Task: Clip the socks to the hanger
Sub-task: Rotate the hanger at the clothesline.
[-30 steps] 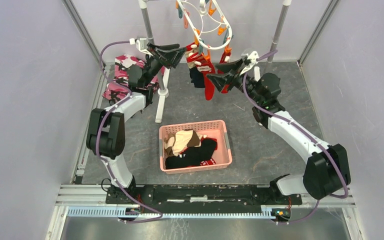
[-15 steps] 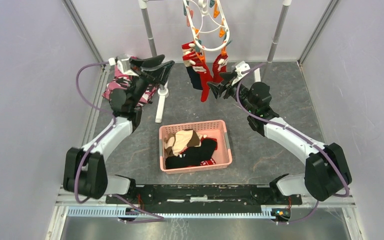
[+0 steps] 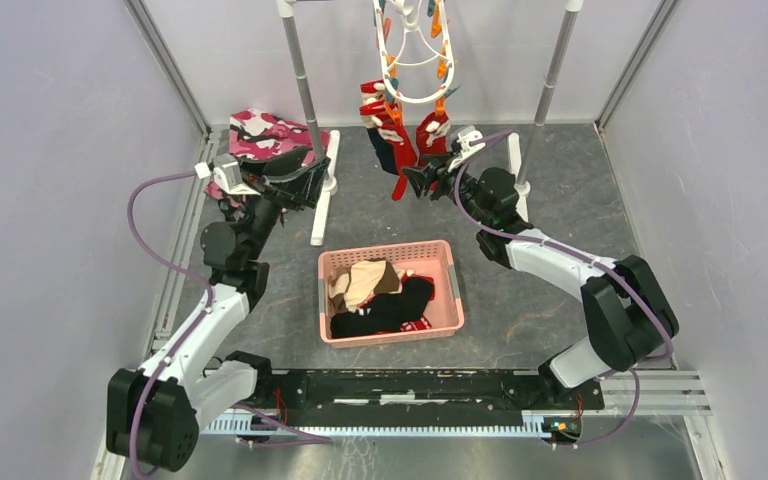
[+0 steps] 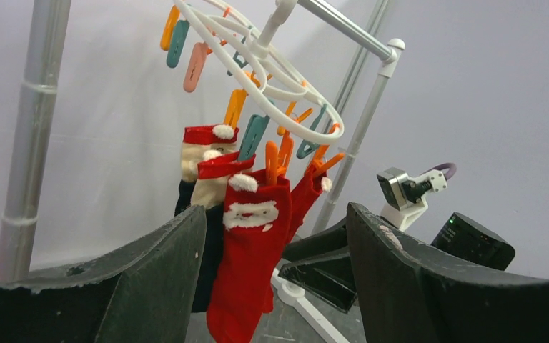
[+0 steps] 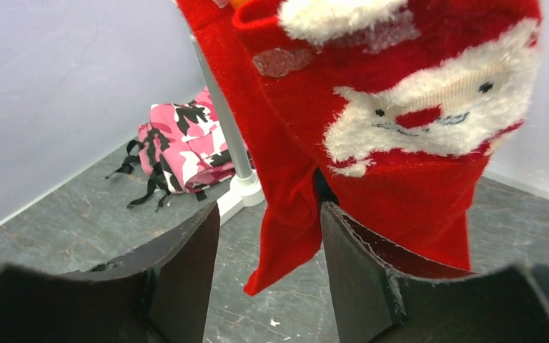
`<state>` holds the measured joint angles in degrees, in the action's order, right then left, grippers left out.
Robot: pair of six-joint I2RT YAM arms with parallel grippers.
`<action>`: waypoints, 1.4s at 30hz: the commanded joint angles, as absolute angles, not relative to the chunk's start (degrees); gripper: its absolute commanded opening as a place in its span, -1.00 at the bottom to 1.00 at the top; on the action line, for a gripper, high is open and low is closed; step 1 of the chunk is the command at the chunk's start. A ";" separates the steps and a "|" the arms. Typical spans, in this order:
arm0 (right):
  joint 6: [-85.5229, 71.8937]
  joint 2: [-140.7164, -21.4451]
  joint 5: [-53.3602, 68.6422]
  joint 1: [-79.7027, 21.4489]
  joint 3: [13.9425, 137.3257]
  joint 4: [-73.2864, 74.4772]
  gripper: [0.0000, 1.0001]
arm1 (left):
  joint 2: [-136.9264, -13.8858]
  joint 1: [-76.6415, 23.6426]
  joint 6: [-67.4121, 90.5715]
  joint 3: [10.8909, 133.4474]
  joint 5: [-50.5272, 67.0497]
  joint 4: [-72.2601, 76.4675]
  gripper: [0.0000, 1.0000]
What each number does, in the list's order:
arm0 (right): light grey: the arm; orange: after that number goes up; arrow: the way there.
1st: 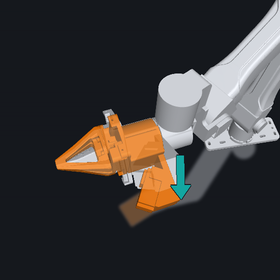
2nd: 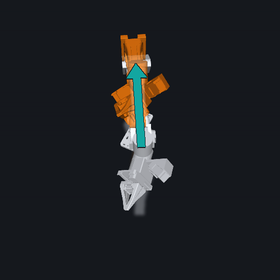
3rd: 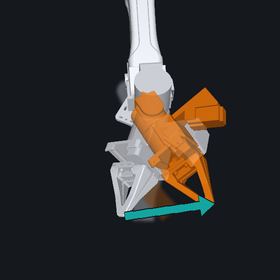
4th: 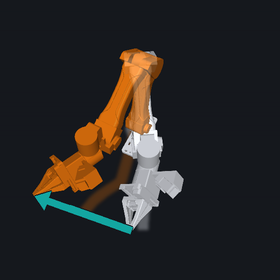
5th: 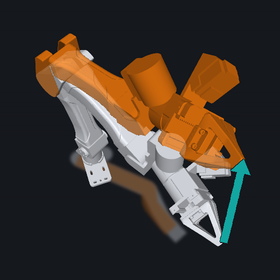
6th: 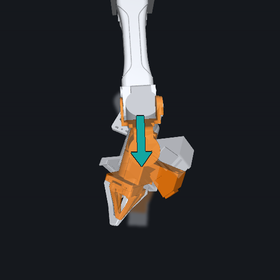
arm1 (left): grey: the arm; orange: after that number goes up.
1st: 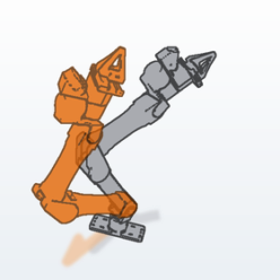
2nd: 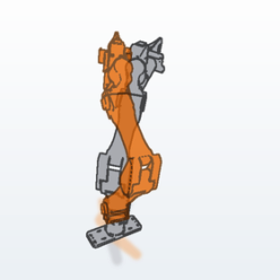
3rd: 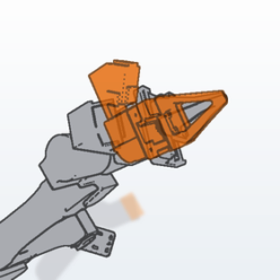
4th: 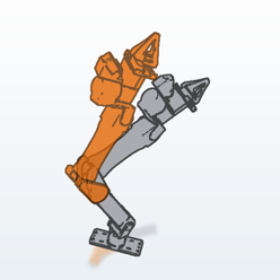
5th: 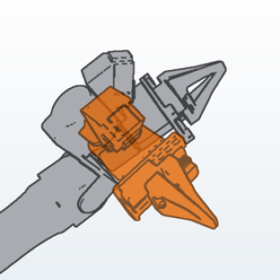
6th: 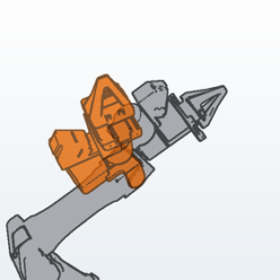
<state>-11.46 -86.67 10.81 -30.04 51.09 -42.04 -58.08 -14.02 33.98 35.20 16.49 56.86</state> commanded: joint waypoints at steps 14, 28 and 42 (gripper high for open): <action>-19.99 -93.57 4.28 -31.22 54.08 -53.79 -0.25 | -51.06 -14.41 30.58 30.61 14.94 51.86 0.56; -12.94 -81.75 -2.97 -28.83 46.26 -48.65 -1.00 | -53.14 -14.40 29.86 30.32 16.92 53.82 0.56; -12.87 -79.61 -6.34 -17.24 52.22 -42.55 -1.00 | -53.81 -14.41 30.22 31.37 18.15 54.54 0.56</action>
<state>-14.04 -77.80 -5.15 -19.00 46.15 -43.83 -53.84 -14.02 32.21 30.26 16.84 51.59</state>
